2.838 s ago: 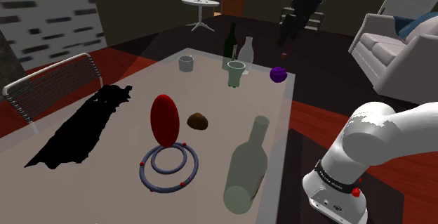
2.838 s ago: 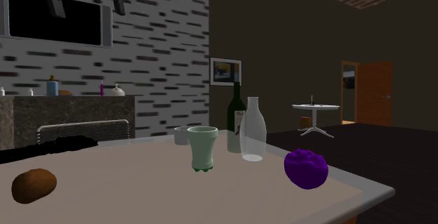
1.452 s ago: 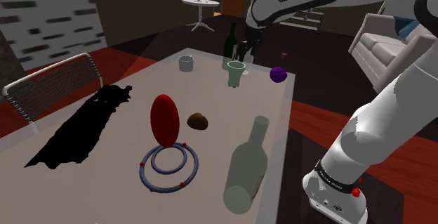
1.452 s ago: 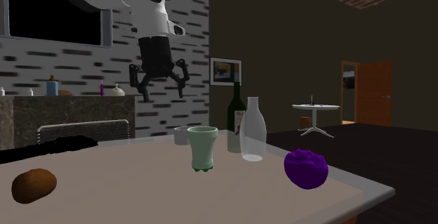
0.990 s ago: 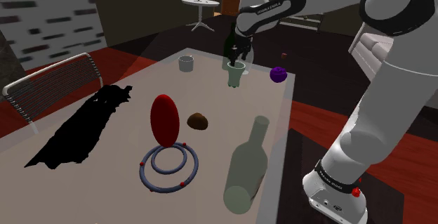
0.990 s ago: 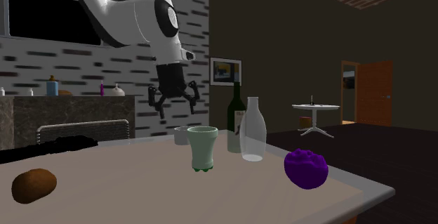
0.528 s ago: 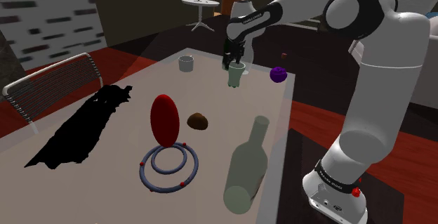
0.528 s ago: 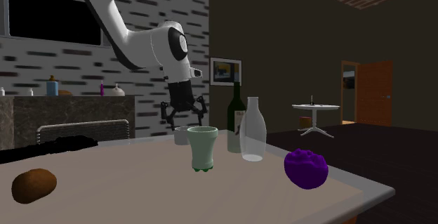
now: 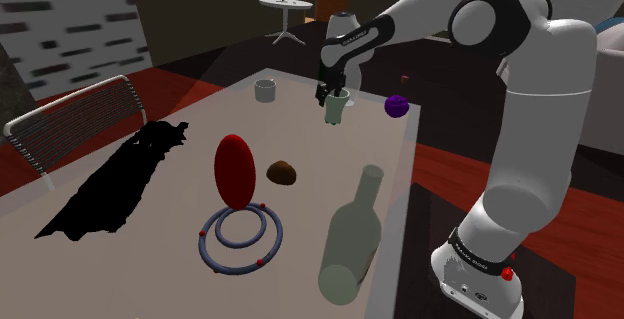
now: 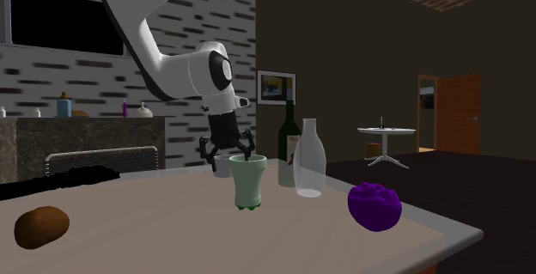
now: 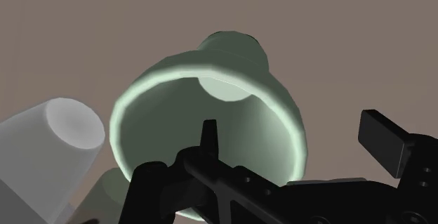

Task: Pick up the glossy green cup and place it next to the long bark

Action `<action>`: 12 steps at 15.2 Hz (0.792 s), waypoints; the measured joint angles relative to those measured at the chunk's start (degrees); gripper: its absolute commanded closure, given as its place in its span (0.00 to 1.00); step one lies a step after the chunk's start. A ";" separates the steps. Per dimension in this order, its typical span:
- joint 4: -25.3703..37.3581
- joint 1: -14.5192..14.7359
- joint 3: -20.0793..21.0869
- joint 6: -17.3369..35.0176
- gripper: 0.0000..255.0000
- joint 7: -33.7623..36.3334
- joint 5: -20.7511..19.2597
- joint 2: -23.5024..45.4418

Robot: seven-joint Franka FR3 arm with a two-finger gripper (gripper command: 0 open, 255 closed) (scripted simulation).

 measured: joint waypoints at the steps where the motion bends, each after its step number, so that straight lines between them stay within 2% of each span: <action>1: 0.02 -0.01 0.00 0.05 0.00 -0.01 0.01 0.06; 4: 0.03 -0.02 0.00 0.10 0.00 -0.01 0.01 0.11; 5: 0.03 -0.02 0.00 0.10 1.00 -0.01 0.01 0.11; 12: 0.08 -0.03 -0.01 0.09 1.00 -0.02 0.01 0.06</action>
